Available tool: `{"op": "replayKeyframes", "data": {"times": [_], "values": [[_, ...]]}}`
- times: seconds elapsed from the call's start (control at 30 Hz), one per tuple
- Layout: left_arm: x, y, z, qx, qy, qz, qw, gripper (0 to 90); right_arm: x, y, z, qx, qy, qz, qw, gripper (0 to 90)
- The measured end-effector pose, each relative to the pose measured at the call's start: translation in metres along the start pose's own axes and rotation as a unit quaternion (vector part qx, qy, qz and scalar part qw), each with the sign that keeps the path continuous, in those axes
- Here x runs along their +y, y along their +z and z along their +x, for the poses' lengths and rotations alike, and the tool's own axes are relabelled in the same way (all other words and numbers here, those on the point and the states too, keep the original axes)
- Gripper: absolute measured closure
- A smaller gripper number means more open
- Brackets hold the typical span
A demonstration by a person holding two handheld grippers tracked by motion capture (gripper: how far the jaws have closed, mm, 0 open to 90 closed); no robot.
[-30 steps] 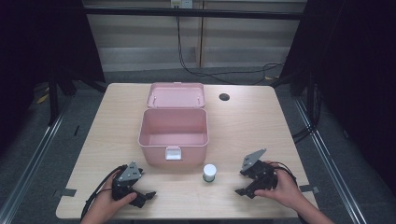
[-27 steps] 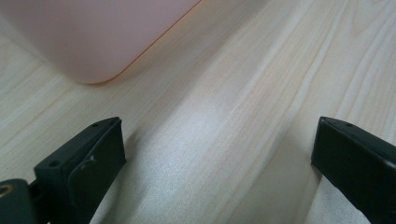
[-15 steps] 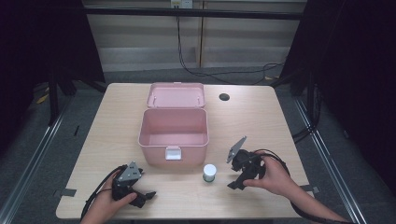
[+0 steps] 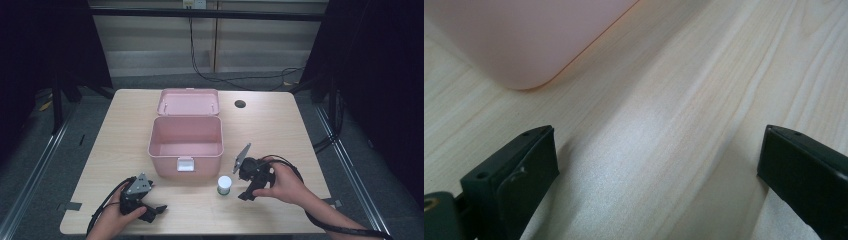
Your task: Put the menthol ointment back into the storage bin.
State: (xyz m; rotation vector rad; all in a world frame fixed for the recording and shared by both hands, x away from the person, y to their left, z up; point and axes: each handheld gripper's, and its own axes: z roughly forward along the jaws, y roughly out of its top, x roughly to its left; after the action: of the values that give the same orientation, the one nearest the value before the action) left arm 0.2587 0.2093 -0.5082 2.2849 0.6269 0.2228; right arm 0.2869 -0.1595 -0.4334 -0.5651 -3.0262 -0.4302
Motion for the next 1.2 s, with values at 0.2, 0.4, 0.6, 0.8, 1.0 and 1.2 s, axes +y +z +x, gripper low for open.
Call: {"op": "replayKeyframes", "data": {"times": [0.2,0.4,0.6,0.8,1.0,1.2], "values": [[0.000,0.000,0.000,0.000,0.000,0.000,1.0000,2.1,0.014,0.005,0.002,-0.003,-0.017,0.009,0.9998,34.0],[0.000,0.000,0.000,0.000,0.000,0.000,1.0000,2.2,0.023,0.006,0.002,-0.006,-0.020,0.014,0.9997,35.5],[0.000,0.000,0.000,0.000,0.000,0.000,1.0000,2.2,0.036,0.009,0.000,0.002,-0.025,0.023,0.9994,38.6],[0.000,0.000,0.000,0.000,0.000,0.000,1.0000,2.2,0.047,0.013,0.000,0.004,-0.023,0.024,0.9994,42.9],[0.000,0.000,0.000,0.000,0.000,0.000,1.0000,2.2,0.050,0.014,-0.002,0.003,-0.021,0.021,0.9995,46.7],[0.000,0.000,0.000,0.000,0.000,0.000,1.0000,2.2,0.054,0.016,-0.003,0.003,-0.013,0.026,0.9996,50.2]]}}
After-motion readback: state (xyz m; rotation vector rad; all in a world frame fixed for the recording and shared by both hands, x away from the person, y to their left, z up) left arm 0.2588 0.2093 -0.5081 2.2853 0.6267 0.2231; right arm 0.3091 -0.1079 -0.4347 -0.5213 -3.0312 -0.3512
